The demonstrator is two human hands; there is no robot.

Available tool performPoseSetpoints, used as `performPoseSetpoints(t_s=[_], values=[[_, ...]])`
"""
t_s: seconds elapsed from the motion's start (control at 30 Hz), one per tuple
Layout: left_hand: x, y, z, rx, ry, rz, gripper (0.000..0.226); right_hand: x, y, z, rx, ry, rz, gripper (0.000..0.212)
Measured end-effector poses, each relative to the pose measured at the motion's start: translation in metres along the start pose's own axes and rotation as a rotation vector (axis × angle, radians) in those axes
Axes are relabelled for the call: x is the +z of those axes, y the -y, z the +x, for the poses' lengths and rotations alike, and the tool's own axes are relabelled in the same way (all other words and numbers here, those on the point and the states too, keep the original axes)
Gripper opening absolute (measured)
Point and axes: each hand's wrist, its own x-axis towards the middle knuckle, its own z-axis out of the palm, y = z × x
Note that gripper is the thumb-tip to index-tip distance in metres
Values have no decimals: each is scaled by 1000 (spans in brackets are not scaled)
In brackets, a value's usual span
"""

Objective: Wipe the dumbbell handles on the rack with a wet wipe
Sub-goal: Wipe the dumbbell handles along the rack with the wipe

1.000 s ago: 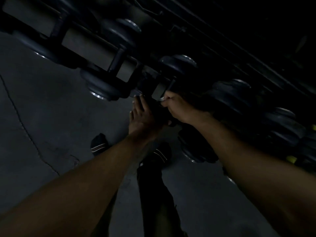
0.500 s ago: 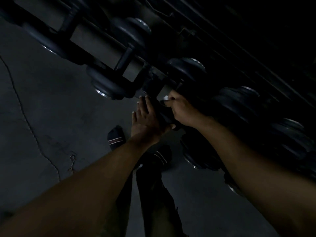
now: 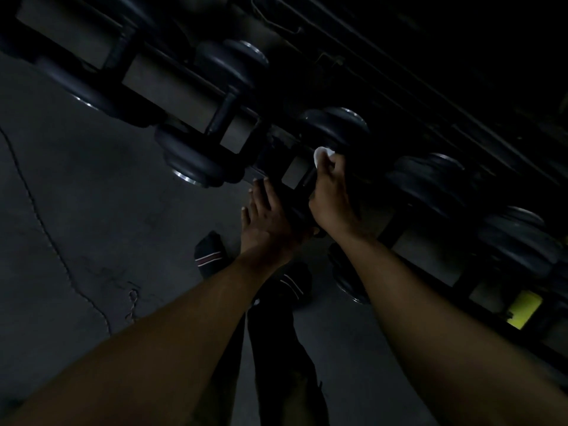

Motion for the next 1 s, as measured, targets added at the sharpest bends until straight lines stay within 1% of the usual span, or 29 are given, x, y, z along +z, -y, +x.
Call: performPoseSetpoints(t_s=[0.03,0.07,0.13,0.17,0.2,0.27,0.33,0.43,0.5,0.53,0.6,0.63,0.67,0.7,0.77,0.8,0.87,0.9,0.93,0.97,1.0], values=[[-1,0,0,0,9,-2,139,2,0,-2,66,-40,83,47],[-1,-1,-1,1,13,-5,138,4,1,-5,93,-66,126,49],[-3,-1,-1,4,9,-16,136,9,-1,-8,95,-79,120,60],[-3,-1,-1,6,2,-19,135,11,-3,-7,88,-72,100,63],[-2,-1,-1,8,-4,-22,135,12,-4,-6,102,-60,107,61],[0,0,1,13,-18,-31,136,13,-8,-1,163,-27,165,53],[3,1,2,23,-37,-29,136,9,-5,6,226,13,290,55],[5,2,4,27,-68,-24,136,5,0,18,383,47,488,55],[5,2,4,27,-62,-28,136,6,1,27,472,59,424,53],[5,2,4,30,-66,-30,136,6,2,28,503,104,329,50],[5,3,4,34,-79,-37,136,7,2,22,540,230,129,34],[6,4,4,35,-78,-42,136,10,-5,20,527,259,86,27],[6,4,4,39,-75,-48,135,12,-10,18,505,264,86,24],[7,4,4,47,-76,-52,135,13,-15,18,492,245,110,24],[6,4,3,64,-84,-51,134,14,-18,22,527,250,130,30],[6,4,2,67,-87,-52,134,13,-17,23,541,267,158,32],[6,5,3,68,-91,-69,134,10,-18,22,556,242,290,33],[7,5,4,64,-87,-76,134,8,-19,21,569,223,374,31],[7,5,4,63,-84,-76,134,5,-23,21,581,209,457,23],[8,5,5,64,-85,-68,135,3,-27,21,579,214,556,22],[9,6,6,67,-91,-57,136,1,-30,22,571,224,677,38]])
